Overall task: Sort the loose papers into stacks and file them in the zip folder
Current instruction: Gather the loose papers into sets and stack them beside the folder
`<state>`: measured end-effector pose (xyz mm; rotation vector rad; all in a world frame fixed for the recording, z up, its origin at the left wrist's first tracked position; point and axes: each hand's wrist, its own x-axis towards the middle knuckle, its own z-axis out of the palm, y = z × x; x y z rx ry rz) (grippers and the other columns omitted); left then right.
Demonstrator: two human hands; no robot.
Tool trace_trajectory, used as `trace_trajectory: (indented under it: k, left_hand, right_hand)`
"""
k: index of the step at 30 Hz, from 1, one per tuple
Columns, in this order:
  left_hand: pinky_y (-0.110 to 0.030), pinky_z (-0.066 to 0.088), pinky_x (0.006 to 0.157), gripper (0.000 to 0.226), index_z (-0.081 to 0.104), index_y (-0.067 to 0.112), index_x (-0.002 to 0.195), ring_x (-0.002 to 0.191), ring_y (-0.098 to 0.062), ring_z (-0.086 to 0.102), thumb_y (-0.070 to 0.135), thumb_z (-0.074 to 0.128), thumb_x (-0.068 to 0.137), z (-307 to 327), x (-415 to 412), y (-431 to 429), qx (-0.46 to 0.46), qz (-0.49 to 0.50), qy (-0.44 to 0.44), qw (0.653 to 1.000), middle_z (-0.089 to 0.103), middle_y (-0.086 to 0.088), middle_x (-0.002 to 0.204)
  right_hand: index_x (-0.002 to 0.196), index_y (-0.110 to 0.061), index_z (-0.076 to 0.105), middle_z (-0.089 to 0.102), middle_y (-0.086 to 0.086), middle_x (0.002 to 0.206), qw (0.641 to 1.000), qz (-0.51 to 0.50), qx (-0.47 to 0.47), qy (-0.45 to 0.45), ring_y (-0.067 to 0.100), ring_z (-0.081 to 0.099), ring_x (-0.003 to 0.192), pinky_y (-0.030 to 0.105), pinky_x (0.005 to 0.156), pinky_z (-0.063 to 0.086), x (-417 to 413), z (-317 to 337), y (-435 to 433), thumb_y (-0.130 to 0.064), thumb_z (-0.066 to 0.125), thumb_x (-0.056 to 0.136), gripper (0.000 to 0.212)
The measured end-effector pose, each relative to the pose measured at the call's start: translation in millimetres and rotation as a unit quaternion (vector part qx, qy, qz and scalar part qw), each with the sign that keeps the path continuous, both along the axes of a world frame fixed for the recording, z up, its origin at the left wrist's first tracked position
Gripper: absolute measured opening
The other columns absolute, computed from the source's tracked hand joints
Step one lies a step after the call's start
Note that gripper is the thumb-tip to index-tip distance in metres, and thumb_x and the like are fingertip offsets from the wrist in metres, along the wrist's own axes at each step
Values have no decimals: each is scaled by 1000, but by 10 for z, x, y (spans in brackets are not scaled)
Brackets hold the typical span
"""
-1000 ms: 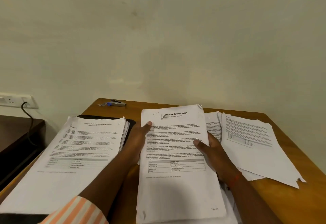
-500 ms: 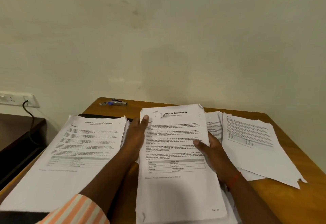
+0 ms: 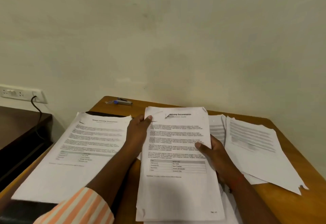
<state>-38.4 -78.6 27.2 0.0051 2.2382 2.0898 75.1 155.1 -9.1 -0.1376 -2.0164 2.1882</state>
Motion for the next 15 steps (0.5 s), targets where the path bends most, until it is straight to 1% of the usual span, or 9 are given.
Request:
trace_trajectory:
  k: [2,5,7,9,10,12,14,15]
  left_hand:
    - [-47,62,83,15,67,28,94,81,-19,74,36,57,102,74,40,-38,-25,12,31,999,77,2,88]
    - [-47,61,83,22,69,22,96,82,-19,74,40,58,100,180,42,-137,-48,18,53,997,76,2,89]
    - [-44,61,82,24,70,20,96,84,-19,74,40,59,101,220,52,-248,-47,18,61,997,76,1,90]
    - [-41,61,80,22,71,21,96,84,-19,74,39,59,101,220,35,-343,-40,18,63,997,77,2,90]
    - [-40,61,79,21,71,22,96,85,-19,74,38,59,101,223,19,-413,-41,18,59,997,77,3,90]
    - [-35,60,75,18,71,23,96,84,-18,74,36,59,101,198,-21,-517,-45,18,53,997,76,4,89]
    - [-32,59,72,17,70,24,99,83,-17,73,35,58,102,152,-50,-619,-52,20,50,997,76,5,89]
    - [-34,60,75,17,70,24,103,84,-17,74,35,58,102,107,-63,-651,-50,23,44,998,76,4,90]
  right_hand:
    - [134,-8,56,69,10,127,1000,0,-5,-5,30,66,117,48,101,52,-19,92,-45,-3,58,97,38]
    - [126,-10,61,73,9,119,999,-29,27,-21,28,71,107,47,91,57,-118,256,-38,-7,57,99,27]
    - [114,-8,64,76,11,108,997,-50,55,-28,30,73,96,43,81,59,-243,369,-16,-10,59,99,17]
    - [100,-7,66,75,10,94,992,-100,76,-23,25,71,79,34,65,58,-383,484,49,-7,60,97,7]
    - [96,-7,67,73,11,90,988,-136,74,-20,22,69,71,30,59,56,-479,527,76,-5,59,96,9]
    - [91,-8,67,70,14,91,979,-196,61,-17,21,65,64,29,56,54,-646,602,140,0,56,95,15]
    - [88,-8,67,69,16,91,974,-211,77,-26,23,63,63,30,57,55,-839,626,127,2,54,94,18]
    - [87,-8,67,69,17,90,973,-203,103,-34,23,63,62,30,57,55,-955,626,102,3,53,93,19]
